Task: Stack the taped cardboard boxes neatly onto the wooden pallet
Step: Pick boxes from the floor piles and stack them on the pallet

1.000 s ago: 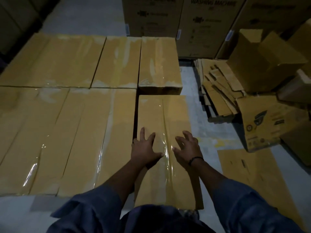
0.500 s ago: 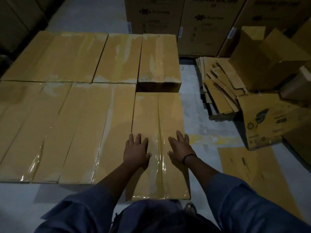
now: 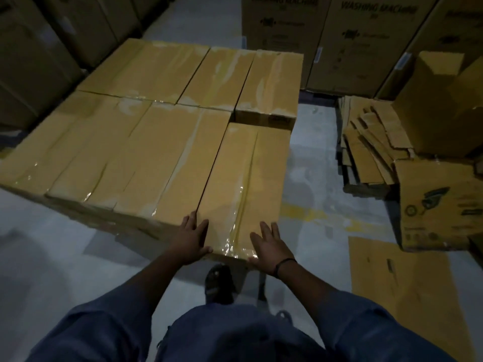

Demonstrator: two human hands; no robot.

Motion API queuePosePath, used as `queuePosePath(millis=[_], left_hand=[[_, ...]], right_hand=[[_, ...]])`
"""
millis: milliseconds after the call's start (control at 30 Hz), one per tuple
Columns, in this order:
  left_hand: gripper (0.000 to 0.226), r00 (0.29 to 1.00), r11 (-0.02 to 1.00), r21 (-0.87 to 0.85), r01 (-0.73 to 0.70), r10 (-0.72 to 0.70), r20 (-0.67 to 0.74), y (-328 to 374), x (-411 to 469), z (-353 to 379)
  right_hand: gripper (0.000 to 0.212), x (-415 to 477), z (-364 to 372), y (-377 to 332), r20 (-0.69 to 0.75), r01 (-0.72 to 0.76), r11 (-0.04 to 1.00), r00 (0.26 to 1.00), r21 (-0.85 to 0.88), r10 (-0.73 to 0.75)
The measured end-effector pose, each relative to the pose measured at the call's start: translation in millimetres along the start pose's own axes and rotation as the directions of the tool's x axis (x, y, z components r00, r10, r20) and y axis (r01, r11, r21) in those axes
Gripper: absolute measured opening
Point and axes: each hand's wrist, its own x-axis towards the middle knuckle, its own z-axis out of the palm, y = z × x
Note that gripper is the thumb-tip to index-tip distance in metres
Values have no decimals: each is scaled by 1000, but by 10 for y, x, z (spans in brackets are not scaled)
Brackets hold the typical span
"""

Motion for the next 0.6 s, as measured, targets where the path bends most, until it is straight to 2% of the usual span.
queuePosePath(millis=[133, 233, 367, 500, 600], left_hand=[[111, 998, 998, 57, -31, 28, 49, -125, -101, 9], [102, 996, 989, 126, -81, 83, -11, -212, -124, -35], [87, 983, 980, 136, -146, 160, -95, -368, -130, -35], [78, 964, 967, 128, -220, 236, -122, -459, -130, -88], [70, 951, 954, 153, -259, 279, -130, -487, -144, -119]], right_hand=[[64, -190, 133, -103, -31, 7, 1000, 1000, 8, -6], [51, -224, 172, -146, -63, -12, 1000, 998, -23, 11], [43, -217, 201, -271, -90, -79, 995, 993, -62, 74], [26, -210, 256, -430, -140, -143, 987, 981, -78, 131], [22, -187, 331, -523, -176, -221, 973, 962, -60, 208]])
